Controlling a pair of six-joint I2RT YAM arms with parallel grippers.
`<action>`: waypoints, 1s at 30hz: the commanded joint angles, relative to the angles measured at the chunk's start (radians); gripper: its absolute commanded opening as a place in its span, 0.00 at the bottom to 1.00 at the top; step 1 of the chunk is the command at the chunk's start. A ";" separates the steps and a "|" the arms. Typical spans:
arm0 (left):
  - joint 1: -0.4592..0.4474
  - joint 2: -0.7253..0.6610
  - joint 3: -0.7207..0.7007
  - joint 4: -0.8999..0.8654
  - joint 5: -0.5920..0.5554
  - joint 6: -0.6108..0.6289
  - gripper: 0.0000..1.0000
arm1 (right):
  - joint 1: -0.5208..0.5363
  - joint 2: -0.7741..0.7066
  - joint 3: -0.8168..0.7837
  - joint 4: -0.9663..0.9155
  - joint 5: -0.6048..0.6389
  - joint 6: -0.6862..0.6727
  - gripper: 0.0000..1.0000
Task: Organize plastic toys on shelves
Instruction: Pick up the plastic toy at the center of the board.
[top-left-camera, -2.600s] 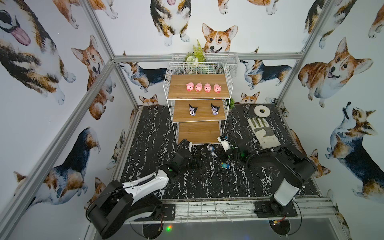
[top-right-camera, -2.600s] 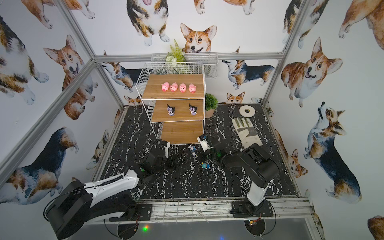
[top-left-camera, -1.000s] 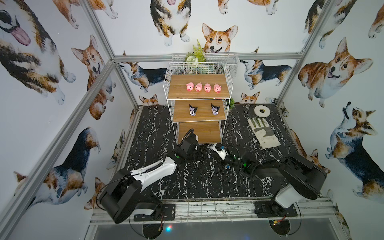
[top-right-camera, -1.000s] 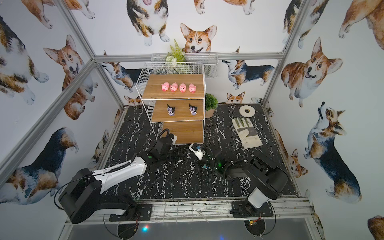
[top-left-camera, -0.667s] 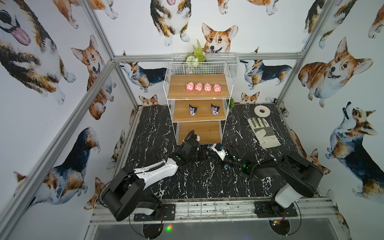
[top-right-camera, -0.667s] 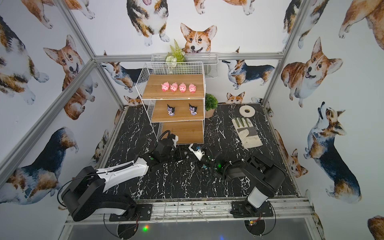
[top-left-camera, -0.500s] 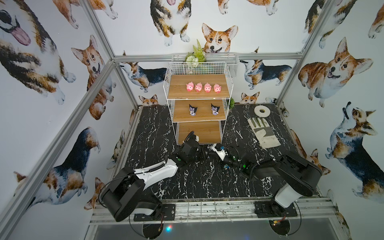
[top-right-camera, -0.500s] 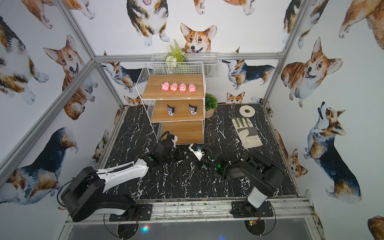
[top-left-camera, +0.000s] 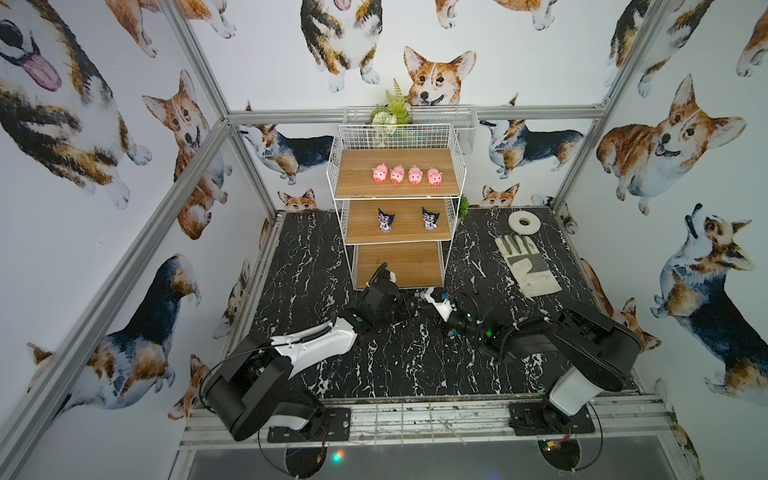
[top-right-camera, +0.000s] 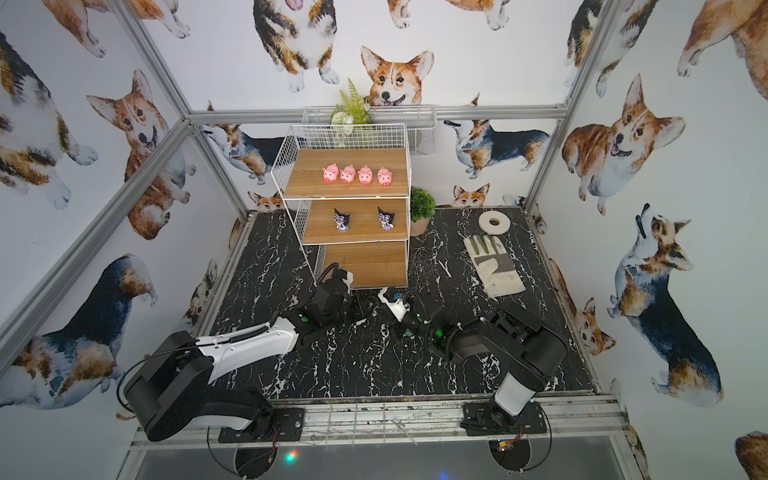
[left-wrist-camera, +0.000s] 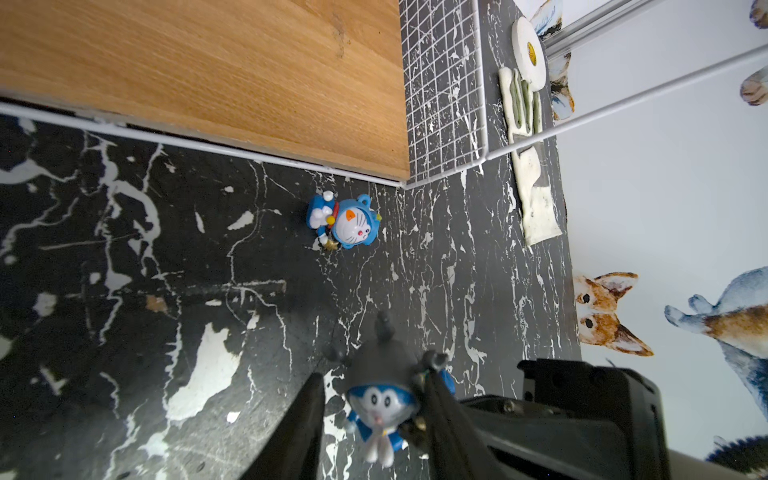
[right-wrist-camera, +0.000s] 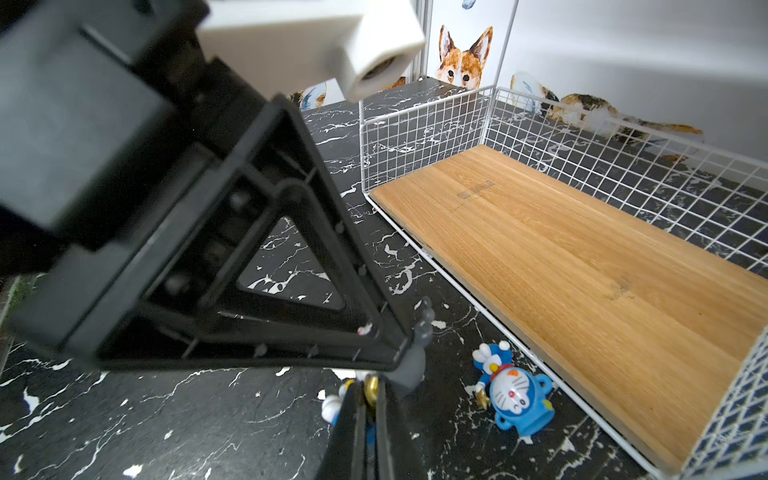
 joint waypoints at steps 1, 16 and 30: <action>0.001 -0.004 0.022 -0.017 -0.031 0.010 0.48 | 0.003 -0.007 -0.004 0.063 -0.034 -0.012 0.00; 0.002 0.043 0.074 -0.079 -0.018 -0.025 0.63 | 0.004 -0.008 -0.019 0.094 -0.046 -0.013 0.00; -0.008 0.020 0.065 -0.058 -0.037 -0.040 0.49 | 0.004 0.006 -0.024 0.101 -0.044 -0.023 0.00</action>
